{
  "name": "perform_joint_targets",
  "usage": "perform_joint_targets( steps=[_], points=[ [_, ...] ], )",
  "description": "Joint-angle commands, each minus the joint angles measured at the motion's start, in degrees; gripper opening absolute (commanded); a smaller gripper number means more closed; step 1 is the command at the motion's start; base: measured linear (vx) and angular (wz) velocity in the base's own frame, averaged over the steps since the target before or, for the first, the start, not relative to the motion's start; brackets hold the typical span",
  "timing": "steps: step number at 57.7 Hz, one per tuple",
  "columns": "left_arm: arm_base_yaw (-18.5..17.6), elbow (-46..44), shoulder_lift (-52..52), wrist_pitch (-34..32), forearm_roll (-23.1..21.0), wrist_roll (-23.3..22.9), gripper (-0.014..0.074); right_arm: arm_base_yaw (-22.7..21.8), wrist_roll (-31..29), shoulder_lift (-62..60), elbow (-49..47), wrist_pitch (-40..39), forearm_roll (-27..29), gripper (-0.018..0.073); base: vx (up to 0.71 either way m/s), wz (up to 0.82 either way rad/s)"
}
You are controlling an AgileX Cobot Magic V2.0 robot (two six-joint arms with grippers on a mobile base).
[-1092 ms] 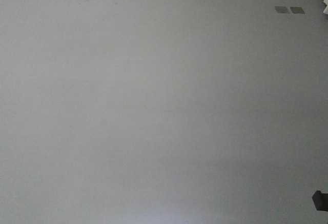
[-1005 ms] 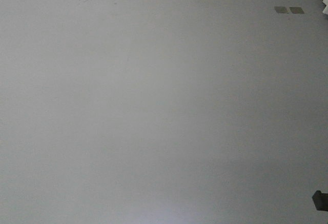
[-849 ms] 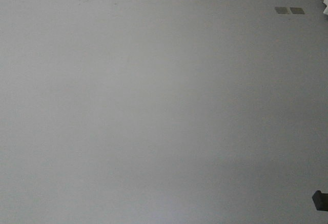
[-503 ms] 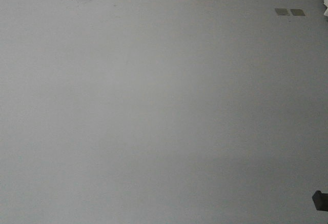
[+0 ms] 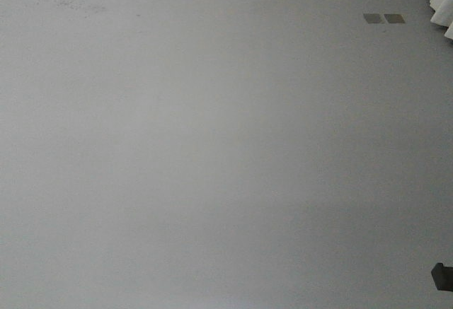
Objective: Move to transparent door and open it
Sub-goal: 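Drive the base forward across the grey floor toward the wooden platform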
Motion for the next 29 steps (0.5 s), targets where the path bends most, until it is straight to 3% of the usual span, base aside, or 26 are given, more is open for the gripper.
perform_joint_targets(
  steps=[1, 29],
  points=[
    [-0.3, 1.7, -0.7, -4.8, -0.5, -0.2, -0.0006, -0.3, -0.3, -0.6, 0.8, -4.8, 0.0, -0.0008, 0.19, -0.02],
    [-0.3, 1.7, -0.7, -4.8, -0.5, -0.2, -0.0006, -0.3, -0.3, -0.6, 0.8, -4.8, 0.0, -0.0008, 0.28, 0.10]
  ],
)
